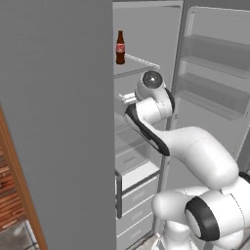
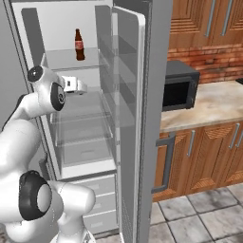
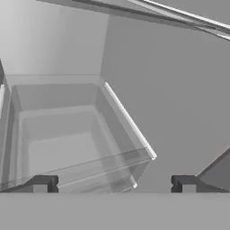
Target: Open the fridge, grab two sodas, and place both sodas inside the bowl with ice on the dining counter.
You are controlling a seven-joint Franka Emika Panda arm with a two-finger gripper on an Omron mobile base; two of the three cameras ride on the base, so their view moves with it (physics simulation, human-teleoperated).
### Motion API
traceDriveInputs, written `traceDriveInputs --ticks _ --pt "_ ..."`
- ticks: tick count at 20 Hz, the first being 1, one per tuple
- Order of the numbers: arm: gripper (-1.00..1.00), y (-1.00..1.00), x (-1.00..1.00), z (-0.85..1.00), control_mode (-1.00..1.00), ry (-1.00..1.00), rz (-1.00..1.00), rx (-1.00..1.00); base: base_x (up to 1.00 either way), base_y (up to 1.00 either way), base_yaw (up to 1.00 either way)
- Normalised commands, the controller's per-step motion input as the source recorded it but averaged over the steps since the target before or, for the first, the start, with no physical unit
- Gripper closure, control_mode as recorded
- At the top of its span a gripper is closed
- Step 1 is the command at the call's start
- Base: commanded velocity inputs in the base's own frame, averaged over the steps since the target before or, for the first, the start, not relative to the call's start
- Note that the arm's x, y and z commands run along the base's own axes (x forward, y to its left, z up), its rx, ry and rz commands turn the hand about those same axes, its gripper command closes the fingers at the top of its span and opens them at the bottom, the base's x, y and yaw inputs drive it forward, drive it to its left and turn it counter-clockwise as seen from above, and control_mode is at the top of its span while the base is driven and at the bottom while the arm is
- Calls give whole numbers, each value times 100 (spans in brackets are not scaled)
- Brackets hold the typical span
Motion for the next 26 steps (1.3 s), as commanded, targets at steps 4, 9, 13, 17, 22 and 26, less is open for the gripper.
traceDriveInputs --ticks 4,9,13,17,22,26 --pt "-100 0 0 55 -100 -14 7 5 0 0 0" --pt "-100 0 4 33 -100 -10 6 9 0 0 0" --pt "-100 -1 17 25 -100 -15 9 12 0 0 0" --pt "-100 0 19 43 -100 -15 9 11 0 0 0" --pt "-100 -6 8 52 -100 -13 5 2 0 0 0" --pt "-100 -2 11 37 -100 -10 4 0 0 0 0"
